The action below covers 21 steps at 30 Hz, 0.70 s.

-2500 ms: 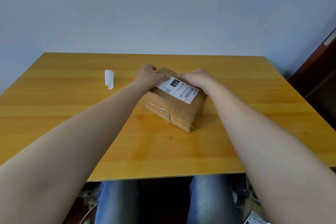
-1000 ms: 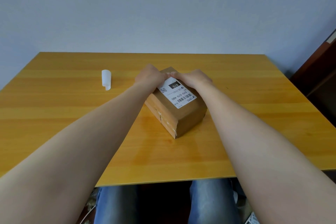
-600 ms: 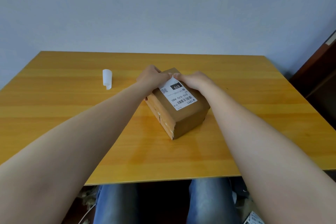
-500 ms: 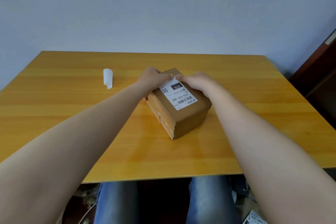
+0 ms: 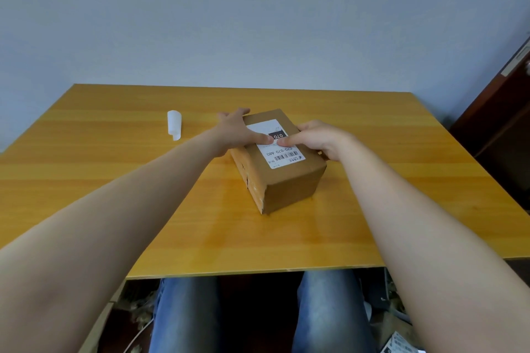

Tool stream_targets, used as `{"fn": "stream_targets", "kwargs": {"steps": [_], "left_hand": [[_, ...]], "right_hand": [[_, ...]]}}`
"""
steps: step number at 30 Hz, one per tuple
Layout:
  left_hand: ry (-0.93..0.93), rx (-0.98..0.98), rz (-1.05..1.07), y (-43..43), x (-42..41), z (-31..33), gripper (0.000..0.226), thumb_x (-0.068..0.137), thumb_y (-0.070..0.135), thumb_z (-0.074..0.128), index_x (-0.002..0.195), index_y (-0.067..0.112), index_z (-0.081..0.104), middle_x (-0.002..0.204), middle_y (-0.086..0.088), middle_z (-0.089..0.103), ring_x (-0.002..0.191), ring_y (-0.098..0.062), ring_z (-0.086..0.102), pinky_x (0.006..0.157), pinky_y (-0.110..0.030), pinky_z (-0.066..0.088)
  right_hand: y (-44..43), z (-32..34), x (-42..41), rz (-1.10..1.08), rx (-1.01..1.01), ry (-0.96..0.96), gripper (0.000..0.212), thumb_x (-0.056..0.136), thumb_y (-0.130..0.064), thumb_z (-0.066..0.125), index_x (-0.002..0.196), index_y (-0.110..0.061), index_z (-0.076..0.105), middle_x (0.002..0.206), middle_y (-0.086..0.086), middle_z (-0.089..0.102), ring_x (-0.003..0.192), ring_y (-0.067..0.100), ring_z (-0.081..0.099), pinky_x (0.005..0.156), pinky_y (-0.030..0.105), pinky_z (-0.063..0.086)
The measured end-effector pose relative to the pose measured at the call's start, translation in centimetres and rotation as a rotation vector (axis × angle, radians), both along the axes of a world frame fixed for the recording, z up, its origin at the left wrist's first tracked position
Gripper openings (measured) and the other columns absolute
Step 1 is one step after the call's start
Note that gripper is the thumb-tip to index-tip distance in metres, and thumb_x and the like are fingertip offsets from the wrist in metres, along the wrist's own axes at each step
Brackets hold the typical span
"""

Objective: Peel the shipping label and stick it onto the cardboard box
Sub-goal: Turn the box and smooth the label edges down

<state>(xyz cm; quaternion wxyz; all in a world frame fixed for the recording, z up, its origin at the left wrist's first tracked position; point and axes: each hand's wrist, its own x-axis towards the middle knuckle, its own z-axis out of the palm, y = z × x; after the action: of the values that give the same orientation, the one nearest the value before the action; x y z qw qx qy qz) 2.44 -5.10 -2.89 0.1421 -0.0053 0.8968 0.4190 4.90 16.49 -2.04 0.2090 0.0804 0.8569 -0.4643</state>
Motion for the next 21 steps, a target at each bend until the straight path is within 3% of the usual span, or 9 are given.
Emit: {"fn": "stream_targets", "kwargs": {"steps": [4,8,13,17,21], "left_hand": [[-0.005,-0.003,-0.009,0.5,-0.2,-0.3,0.14,0.042,0.064,0.094,0.16,0.024,0.03,0.153,-0.008,0.039,0.135,-0.031,0.048,0.11,-0.049,0.048],[0.013,-0.018,0.007,0.8,-0.6,-0.8,0.127,0.056,0.057,0.096,0.159,0.023,0.031,0.151,-0.009,0.04,0.132,-0.031,0.05,0.107,-0.049,0.05],[0.077,0.049,0.071,1.0,-0.9,-1.4,0.108,0.066,0.052,0.093,0.155,0.02,0.039,0.149,-0.007,0.046,0.128,-0.027,0.054,0.105,-0.045,0.052],[0.109,0.095,0.105,1.1,-1.0,-1.2,0.097,0.071,0.045,0.092,0.151,0.015,0.046,0.141,-0.005,0.058,0.122,-0.024,0.06,0.103,-0.041,0.053],[0.121,0.072,0.137,1.4,-1.2,-1.1,0.091,0.071,0.046,0.092,0.147,0.015,0.051,0.133,-0.004,0.063,0.113,-0.022,0.065,0.094,-0.038,0.057]], "right_hand": [[0.2,-0.3,0.1,-0.009,-0.013,-0.016,0.041,0.081,-0.038,0.09,0.118,-0.027,0.078,0.107,-0.003,0.082,0.103,0.02,0.078,0.091,0.04,0.062],[0.0,-0.5,0.0,-0.028,-0.005,-0.014,0.044,0.077,-0.041,0.092,0.117,-0.029,0.078,0.106,-0.004,0.082,0.1,0.02,0.078,0.092,0.042,0.061],[-0.8,-0.6,-0.4,-0.061,0.019,0.023,0.045,0.08,-0.041,0.091,0.117,-0.02,0.076,0.106,0.002,0.08,0.088,0.017,0.076,0.072,0.031,0.06],[-1.1,-1.4,-1.7,-0.124,0.101,0.058,0.068,0.065,-0.057,0.094,0.116,-0.015,0.076,0.11,0.004,0.079,0.095,0.024,0.076,0.092,0.043,0.062],[-1.2,-1.7,-2.3,-0.19,0.125,0.067,0.086,0.057,-0.064,0.095,0.118,-0.01,0.07,0.113,0.005,0.076,0.101,0.028,0.074,0.095,0.046,0.06]]}}
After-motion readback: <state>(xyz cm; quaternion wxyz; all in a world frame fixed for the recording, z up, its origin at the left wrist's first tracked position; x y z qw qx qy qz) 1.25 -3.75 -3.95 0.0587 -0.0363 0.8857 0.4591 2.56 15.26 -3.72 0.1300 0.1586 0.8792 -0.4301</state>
